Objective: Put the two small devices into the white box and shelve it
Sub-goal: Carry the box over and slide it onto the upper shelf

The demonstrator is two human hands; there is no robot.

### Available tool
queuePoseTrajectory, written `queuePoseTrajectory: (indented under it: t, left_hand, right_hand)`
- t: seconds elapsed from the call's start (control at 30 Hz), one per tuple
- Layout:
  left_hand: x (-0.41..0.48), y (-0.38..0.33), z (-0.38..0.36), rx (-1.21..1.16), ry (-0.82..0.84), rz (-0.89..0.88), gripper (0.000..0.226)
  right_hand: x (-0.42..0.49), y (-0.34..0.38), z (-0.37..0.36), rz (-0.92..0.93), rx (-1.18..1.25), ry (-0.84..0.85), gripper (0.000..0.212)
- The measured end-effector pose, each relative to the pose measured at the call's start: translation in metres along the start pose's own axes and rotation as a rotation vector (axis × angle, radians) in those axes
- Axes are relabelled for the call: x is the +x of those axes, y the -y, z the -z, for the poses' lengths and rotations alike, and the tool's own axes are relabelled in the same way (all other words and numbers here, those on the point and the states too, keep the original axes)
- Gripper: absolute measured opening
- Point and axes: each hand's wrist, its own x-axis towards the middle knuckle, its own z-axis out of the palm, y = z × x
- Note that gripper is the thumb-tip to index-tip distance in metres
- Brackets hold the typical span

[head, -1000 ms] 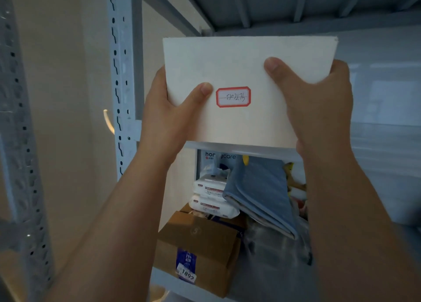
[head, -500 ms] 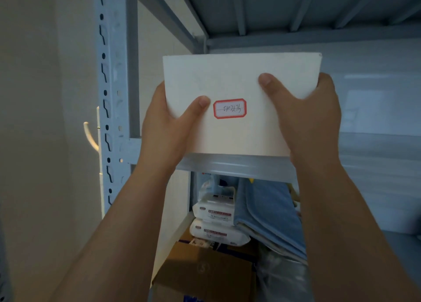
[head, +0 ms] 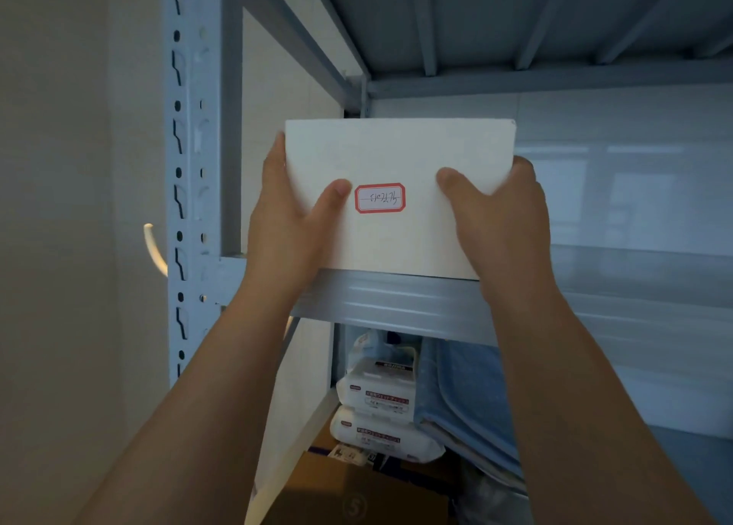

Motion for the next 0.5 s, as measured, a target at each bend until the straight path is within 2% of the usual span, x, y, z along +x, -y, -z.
queuePoseTrajectory:
  t: [0.07, 0.2, 0.33, 0.5]
  left_hand:
    - [-0.004, -0.001, -0.005, 0.107, -0.024, -0.105, 0.079]
    - [-0.012, -0.005, -0.014, 0.449, -0.003, -0.322, 0.061]
    - [-0.011, -0.004, -0.025, 0.625, 0.091, -0.316, 0.069]
    - [-0.003, 0.005, -0.024, 0.656, 0.116, -0.305, 0.072]
  right_hand:
    - [0.0, -0.001, -0.003, 0.003, -0.016, 0.012, 0.067]
    - [0.001, 0.0, -0.008, 0.002, -0.047, 0.053, 0.071]
    - [0.002, -0.003, -0.015, 0.005, -0.081, 0.117, 0.08]
    - [0.008, -0.007, -0.023, -0.008, -0.117, 0.154, 0.087]
